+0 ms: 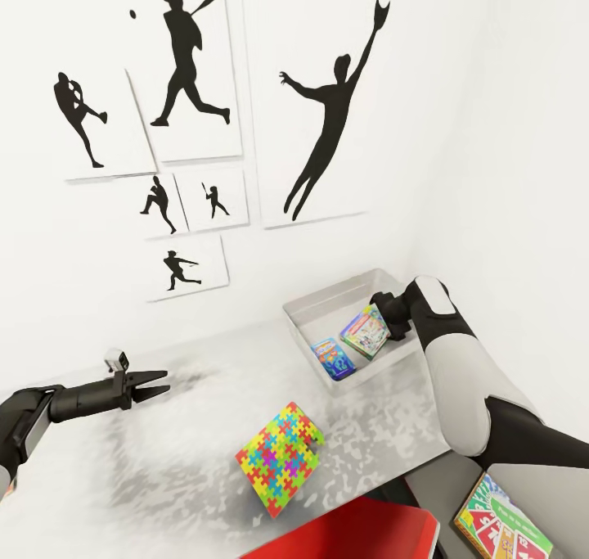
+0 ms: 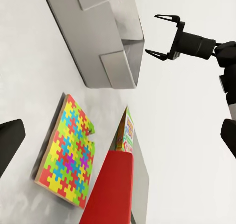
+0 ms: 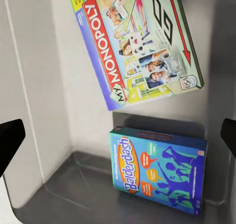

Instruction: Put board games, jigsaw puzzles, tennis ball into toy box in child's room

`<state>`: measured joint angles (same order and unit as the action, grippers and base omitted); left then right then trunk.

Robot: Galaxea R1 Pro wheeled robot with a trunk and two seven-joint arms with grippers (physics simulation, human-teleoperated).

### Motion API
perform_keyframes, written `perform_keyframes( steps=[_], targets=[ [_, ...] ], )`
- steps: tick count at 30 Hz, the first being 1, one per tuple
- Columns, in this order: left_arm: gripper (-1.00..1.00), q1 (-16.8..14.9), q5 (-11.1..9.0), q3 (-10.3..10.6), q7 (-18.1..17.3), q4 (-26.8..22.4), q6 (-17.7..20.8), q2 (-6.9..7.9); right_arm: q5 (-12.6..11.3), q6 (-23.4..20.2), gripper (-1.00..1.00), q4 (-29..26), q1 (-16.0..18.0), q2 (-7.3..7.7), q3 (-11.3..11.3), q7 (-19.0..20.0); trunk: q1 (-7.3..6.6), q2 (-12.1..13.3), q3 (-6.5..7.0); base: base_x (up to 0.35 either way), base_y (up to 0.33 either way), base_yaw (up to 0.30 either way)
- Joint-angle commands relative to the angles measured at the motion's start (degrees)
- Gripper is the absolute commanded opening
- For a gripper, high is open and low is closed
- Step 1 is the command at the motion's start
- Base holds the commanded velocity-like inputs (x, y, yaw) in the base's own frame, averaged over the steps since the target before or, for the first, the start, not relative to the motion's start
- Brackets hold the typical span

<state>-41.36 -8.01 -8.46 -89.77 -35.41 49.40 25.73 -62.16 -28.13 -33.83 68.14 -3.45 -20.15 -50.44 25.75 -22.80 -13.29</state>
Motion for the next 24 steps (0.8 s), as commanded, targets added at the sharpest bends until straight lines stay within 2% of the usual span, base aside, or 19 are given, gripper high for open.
perform_keyframes(
  steps=[1, 16, 20, 24],
  targets=[
    [1.00, 0.0, 0.0, 0.0, -0.2, 0.0, 0.6, 0.02, 0.0, -0.4, 1.00, -0.1, 0.1, -0.06, -0.3, -0.3, 0.03, -0.1, -0.12, 0.000, 0.000, 0.000],
    [1.00, 0.0, 0.0, 0.0, -0.2, 0.0, 0.6, 0.02, -0.1, -1.3, 1.00, -0.4, 0.1, 0.01, -0.3, -0.1, 0.03, -0.1, -0.12, 0.000, 0.000, 0.000],
    [1.00, 0.0, 0.0, 0.0, -0.2, 0.0, 0.6, 0.02, -0.2, -4.2, 1.00, -1.9, 0.2, 0.00, -0.2, 0.0, 0.03, -0.1, -0.12, 0.000, 0.000, 0.000],
    [1.00, 0.0, 0.0, 0.0, -0.2, 0.0, 0.6, 0.02, -0.3, -9.2, 1.00, -6.6, 0.1, 0.02, -0.2, 0.0, 0.03, -0.1, -0.12, 0.000, 0.000, 0.000]
  ],
)
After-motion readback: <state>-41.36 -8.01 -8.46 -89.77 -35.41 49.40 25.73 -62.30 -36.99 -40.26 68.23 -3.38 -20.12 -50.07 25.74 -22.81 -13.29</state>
